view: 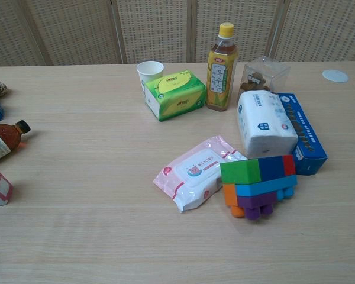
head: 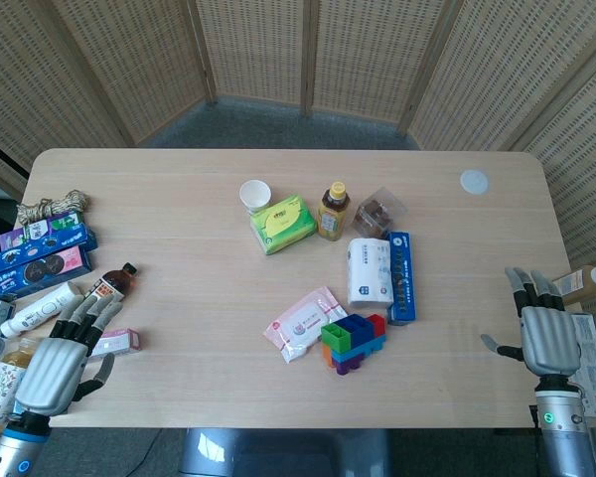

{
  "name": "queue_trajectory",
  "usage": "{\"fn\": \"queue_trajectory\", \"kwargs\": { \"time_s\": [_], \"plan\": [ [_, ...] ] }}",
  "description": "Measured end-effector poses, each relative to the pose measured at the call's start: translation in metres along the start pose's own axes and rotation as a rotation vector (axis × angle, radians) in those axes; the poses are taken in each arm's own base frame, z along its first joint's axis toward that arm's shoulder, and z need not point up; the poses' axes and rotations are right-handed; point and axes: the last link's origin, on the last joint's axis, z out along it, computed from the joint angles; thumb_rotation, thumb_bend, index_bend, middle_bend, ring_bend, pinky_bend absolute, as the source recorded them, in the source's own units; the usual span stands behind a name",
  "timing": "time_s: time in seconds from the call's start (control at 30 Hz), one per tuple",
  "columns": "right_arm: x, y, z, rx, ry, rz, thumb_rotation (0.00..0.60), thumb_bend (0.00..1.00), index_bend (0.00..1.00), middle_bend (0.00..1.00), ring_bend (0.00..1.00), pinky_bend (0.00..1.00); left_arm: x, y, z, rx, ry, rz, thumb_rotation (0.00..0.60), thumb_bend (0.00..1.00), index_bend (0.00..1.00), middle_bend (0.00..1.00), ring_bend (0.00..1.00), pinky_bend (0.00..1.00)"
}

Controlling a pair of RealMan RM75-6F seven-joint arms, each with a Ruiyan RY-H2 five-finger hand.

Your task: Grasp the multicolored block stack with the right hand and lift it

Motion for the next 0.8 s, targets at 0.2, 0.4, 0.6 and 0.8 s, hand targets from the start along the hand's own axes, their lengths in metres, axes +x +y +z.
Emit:
{"fn": "queue_trajectory", "kwargs": {
  "time_s": [0.2, 0.4, 0.6, 0.8],
  "plan": [
    [0.0, -0.0014, -0.0003, 0.003, -0.003, 0.009, 0.526, 0.1, 0.0, 0.0, 0.0, 0.0, -0.0001, -0.0006, -0.0008, 0.0, 0.0, 0.0, 0.6, 0.54, 0.11, 0.05, 0.0, 0.0],
    [0.0026, -0.0048, -0.0022, 0.016, 0.008, 0.029, 0.529, 0.1, 0.0, 0.0, 0.0, 0.0, 0.0036, -0.0035, -0.0043, 0.001, 0.016, -0.001, 0.6, 0.54, 0.11, 0.05, 0.0, 0.0],
    [0.0047, -0.0057, -0.0025, 0.014, 0.016, 0.034, 0.531, 0.1, 0.0, 0.0, 0.0, 0.0, 0.004, -0.0055, -0.0047, 0.001, 0.015, -0.003, 0.6, 0.54, 0.11, 0.05, 0.0, 0.0],
    [0.0055, -0.0061, -0.002, 0.016, 0.017, 0.033, 0.529, 0.1, 0.0, 0.0, 0.0, 0.0, 0.0022, -0.0052, -0.0031, 0.0, 0.011, -0.005, 0.6, 0.54, 0.11, 0.05, 0.0, 0.0]
  ]
}}
